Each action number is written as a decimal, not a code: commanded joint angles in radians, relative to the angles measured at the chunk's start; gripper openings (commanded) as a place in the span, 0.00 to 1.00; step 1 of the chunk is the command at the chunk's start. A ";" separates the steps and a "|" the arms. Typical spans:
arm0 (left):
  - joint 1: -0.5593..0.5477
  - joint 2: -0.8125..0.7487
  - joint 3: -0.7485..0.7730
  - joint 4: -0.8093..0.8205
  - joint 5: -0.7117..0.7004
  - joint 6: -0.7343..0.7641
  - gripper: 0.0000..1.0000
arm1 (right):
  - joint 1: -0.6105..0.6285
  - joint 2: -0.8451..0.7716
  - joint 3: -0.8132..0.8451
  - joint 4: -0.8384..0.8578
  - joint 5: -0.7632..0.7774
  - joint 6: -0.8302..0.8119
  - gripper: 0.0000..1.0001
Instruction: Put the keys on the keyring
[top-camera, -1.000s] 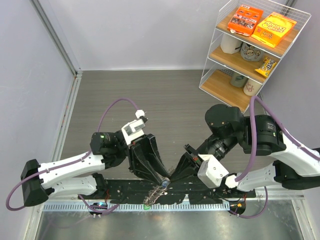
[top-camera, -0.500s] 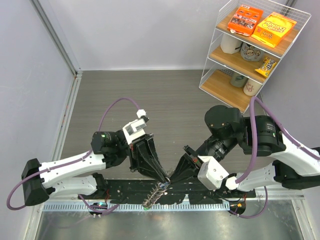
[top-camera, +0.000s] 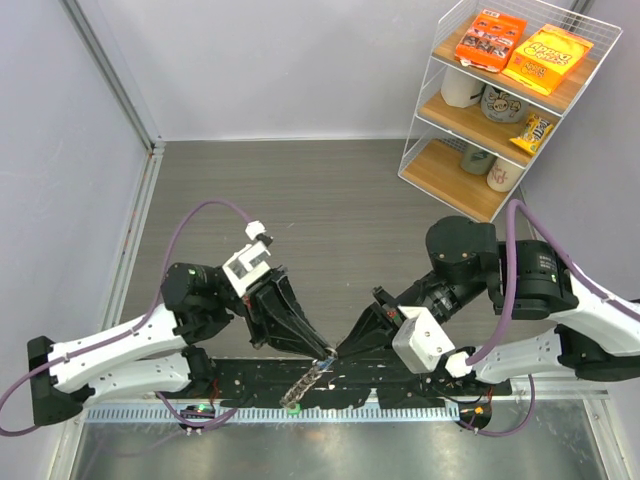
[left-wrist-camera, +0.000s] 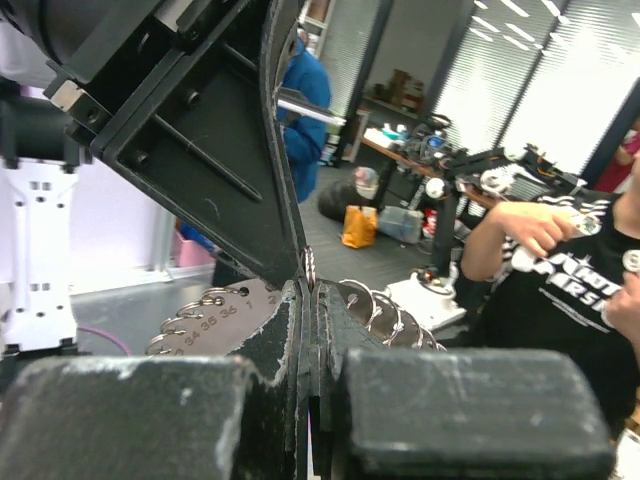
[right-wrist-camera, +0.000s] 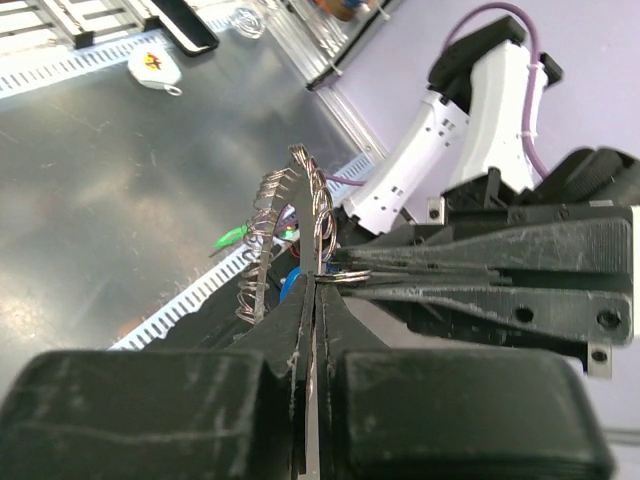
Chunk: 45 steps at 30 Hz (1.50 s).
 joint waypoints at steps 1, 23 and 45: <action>-0.011 -0.092 0.029 -0.170 -0.067 0.171 0.00 | -0.003 -0.101 -0.084 0.133 0.086 0.093 0.06; -0.011 -0.207 0.136 -0.744 -0.283 0.487 0.00 | -0.003 -0.150 -0.126 0.152 0.461 0.604 0.51; -0.011 -0.206 0.299 -1.246 -0.431 0.742 0.00 | -0.003 -0.155 -0.319 0.350 0.552 0.842 0.50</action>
